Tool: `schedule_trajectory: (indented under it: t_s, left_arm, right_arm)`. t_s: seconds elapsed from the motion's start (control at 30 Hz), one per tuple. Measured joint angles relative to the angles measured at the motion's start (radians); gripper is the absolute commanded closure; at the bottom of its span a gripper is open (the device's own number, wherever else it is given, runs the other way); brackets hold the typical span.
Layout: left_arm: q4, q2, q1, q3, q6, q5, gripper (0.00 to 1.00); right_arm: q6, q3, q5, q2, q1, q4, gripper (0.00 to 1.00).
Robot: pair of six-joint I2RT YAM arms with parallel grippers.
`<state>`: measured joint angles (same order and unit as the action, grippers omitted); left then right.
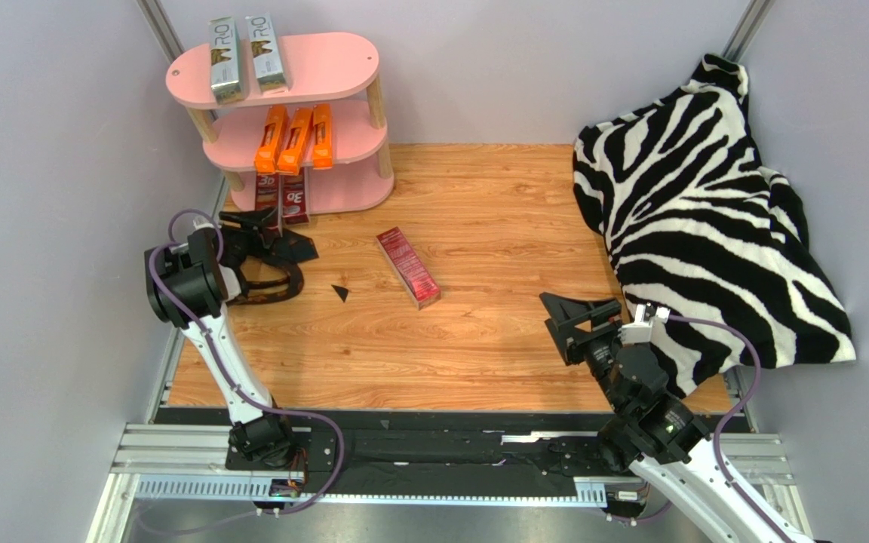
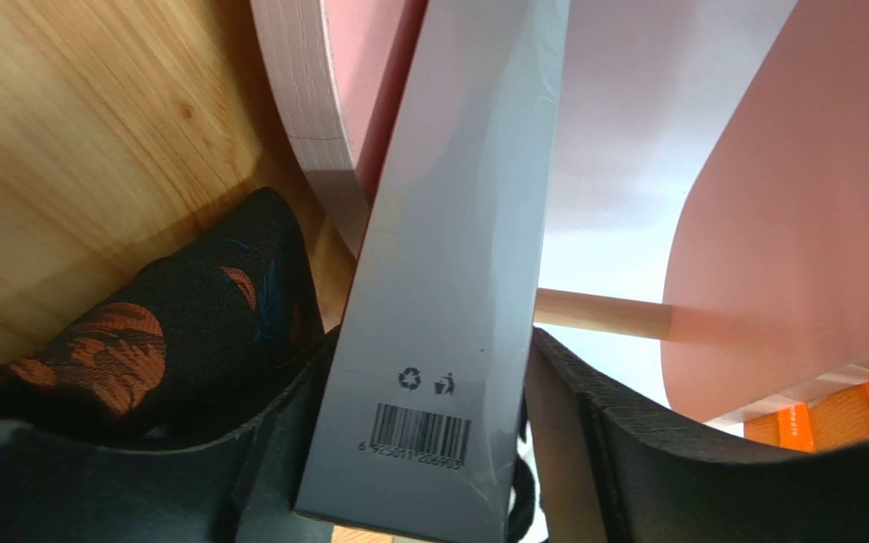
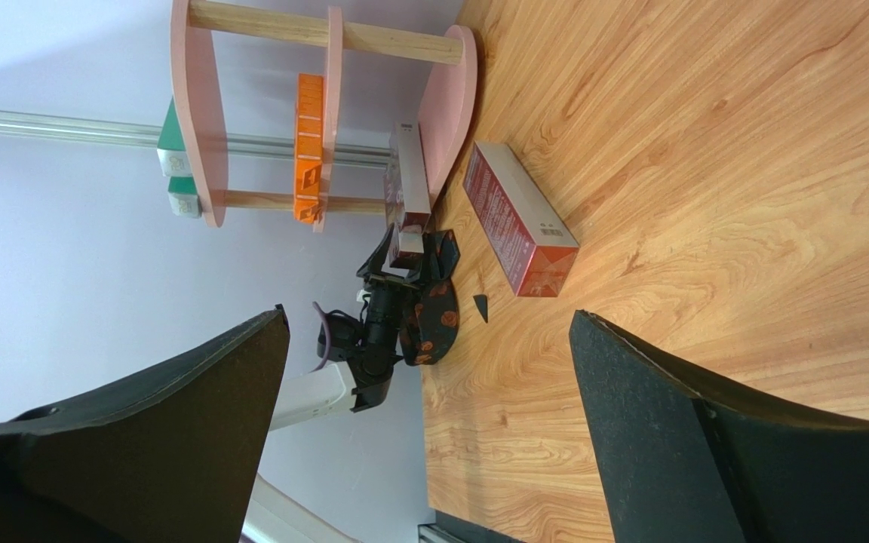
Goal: Place and organize the toothpastes onto the shelf
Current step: Place the toothpaste on the shelf.
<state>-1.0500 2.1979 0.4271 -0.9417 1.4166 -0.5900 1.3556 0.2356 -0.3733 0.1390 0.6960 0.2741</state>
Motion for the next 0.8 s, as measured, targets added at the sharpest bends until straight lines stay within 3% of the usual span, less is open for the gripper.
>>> schedule_trajectory:
  t_s: [0.03,0.13,0.67,0.8]
  left_arm:
    - [0.003,0.000,0.000,0.000,-0.003,0.001,0.08]
    - [-0.007,-0.006,0.001,-0.009,-0.005,-0.006,0.03]
    - [-0.157,-0.022,0.001,0.093,-0.013,-0.002,0.03]
    - [-0.165,-0.042,0.001,0.130,-0.018,0.000,0.08]
  right_arm:
    - [-0.001,0.000,0.000,-0.005,0.000,0.006,0.00]
    - [-0.003,0.000,0.000,-0.014,0.000,0.024,0.00]
    - [-0.002,-0.002,0.011,-0.018,0.000,0.044,0.00]
    - [0.000,-0.007,0.020,-0.018,0.000,0.043,0.00]
